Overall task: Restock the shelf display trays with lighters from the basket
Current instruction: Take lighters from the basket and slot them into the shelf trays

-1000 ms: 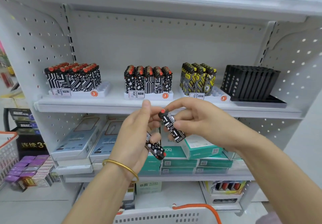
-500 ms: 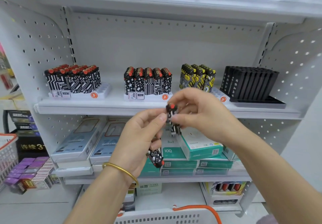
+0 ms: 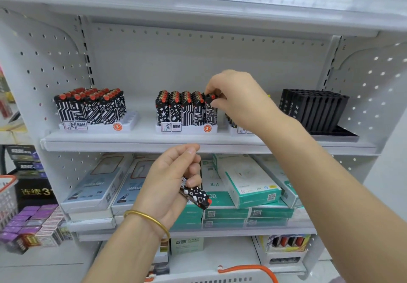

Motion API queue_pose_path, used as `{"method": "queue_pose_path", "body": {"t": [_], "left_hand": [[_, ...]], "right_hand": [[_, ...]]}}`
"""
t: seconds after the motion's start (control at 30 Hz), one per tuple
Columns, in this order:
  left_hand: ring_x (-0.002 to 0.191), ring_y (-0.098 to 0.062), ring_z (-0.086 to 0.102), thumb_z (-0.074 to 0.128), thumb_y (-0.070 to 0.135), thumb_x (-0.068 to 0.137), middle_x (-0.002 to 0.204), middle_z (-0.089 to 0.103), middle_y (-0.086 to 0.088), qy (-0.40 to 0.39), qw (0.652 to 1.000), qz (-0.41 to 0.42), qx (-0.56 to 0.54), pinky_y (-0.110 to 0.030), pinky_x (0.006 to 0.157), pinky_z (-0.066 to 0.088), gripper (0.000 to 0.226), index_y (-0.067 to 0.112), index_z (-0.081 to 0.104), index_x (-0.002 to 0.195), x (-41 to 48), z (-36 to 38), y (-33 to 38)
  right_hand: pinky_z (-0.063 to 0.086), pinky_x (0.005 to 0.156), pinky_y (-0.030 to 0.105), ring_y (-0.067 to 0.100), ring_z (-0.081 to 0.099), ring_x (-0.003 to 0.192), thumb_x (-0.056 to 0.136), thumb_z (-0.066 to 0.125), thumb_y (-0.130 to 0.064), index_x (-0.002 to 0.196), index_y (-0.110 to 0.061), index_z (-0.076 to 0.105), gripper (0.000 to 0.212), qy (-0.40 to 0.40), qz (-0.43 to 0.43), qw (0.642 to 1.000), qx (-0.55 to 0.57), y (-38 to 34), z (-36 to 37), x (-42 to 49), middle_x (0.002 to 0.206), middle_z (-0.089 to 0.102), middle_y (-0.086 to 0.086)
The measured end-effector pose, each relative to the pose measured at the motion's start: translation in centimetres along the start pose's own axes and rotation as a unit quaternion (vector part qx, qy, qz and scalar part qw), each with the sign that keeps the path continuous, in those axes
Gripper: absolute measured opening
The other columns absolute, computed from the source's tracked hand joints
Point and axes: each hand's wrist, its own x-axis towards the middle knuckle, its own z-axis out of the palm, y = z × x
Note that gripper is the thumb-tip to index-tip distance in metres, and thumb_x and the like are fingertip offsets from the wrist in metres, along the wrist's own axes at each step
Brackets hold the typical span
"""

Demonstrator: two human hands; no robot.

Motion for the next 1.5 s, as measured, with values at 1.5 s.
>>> {"method": "queue_pose_path", "body": {"t": [1.5], "left_hand": [[0.059,-0.008,0.054,0.038,-0.005,0.094,0.074,0.059,-0.003,0.014,0.98,0.118,-0.158,-0.017,0.055,0.05,0.025,0.01,0.057,0.093,-0.3,-0.3,2.0]], "right_hand": [[0.054,0.056,0.041,0.021,0.064,0.061,0.089,0.058,-0.03,0.084,-0.014,0.059,0.016,-0.072,0.127,0.943,0.298,-6.6,0.4,-7.8,0.07,0.066,0.007]]}}
